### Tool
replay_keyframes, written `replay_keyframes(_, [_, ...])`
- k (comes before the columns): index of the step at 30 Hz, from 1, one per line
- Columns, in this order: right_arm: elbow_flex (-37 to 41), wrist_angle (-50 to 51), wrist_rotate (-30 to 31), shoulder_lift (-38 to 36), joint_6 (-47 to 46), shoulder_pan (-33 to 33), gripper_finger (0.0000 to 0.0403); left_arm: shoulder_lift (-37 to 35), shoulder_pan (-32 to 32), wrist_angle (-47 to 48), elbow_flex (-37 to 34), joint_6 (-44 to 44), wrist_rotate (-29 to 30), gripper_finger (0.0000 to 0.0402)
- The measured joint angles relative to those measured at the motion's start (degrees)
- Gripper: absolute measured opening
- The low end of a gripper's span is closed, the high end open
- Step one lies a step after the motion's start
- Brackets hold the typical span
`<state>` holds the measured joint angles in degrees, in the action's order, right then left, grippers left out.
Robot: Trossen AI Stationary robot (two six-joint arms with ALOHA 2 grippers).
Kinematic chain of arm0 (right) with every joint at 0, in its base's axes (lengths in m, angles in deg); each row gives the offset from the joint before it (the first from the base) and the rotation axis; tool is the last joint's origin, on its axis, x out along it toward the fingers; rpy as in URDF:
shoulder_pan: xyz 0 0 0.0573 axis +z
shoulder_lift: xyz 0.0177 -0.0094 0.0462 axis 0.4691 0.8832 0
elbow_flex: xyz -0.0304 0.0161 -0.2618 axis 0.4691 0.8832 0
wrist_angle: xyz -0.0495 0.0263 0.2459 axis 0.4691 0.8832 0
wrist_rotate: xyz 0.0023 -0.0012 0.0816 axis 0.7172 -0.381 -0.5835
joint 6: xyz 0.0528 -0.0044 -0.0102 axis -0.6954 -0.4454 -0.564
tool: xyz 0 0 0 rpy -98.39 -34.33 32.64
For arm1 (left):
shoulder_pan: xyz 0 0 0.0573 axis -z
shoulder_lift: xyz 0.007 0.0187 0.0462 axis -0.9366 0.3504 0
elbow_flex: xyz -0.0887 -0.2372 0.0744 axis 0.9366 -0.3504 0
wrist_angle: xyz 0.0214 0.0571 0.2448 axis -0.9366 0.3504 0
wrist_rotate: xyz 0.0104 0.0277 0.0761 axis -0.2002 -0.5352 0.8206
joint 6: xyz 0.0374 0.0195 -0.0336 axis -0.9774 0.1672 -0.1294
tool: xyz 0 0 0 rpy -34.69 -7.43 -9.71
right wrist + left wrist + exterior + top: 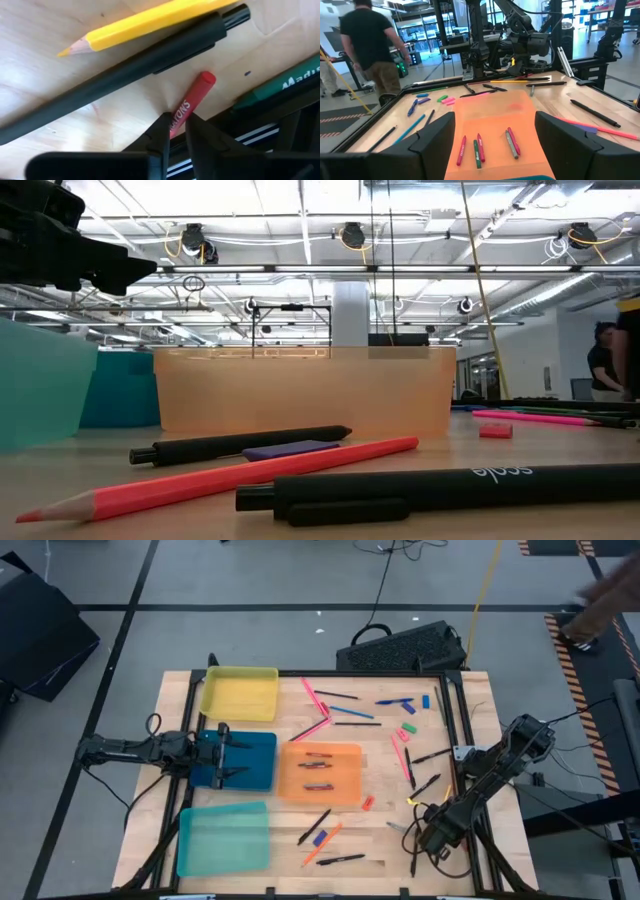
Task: Sort crayons/erasers/pens/pencils in bins
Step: Put the red crayon into the orange bin
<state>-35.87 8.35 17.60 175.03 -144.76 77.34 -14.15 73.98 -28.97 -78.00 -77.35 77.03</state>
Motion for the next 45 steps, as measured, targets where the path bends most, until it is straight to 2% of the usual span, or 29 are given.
replay_keyframes(5, [0.0,-0.3,0.3,0.0,0.2,-0.5,0.0023,0.0,0.0,0.0,0.0,0.0,0.0,0.0274])
replay_keyframes(13, [0.2,-0.2,3.5,-3.2,-0.9,-0.4,0.0029,0.0,0.0,0.0,0.0,0.0,0.0,0.0274])
replay_keyframes(25, [0.3,0.0,18.4,-17.8,-2.5,-1.0,0.0024,0.0,0.0,0.0,0.0,0.0,0.0,0.0274])
replay_keyframes(29, [0.3,-2.0,28.8,-22.1,-0.3,-2.1,0.0024,0.0,0.0,0.0,0.0,0.0,0.0,0.0274])
replay_keyframes(33, [0.1,-9.3,39.0,-23.7,9.3,-5.1,0.0024,0.0,0.0,0.0,0.0,0.0,0.0,0.0274])
replay_keyframes(36, [0.2,-16.4,43.3,-22.9,21.1,-9.5,0.0024,0.0,0.0,0.0,0.0,0.0,0.0,0.0274])
replay_keyframes(42, [-0.9,-36.1,42.6,-21.5,49.7,-21.5,0.0023,0.0,0.0,0.0,0.0,0.0,0.0,0.0274])
replay_keyframes(45, [-4.9,-36.6,41.9,-21.5,60.8,-26.7,0.0023,0.0,0.0,0.0,0.0,0.0,0.0,0.0273])
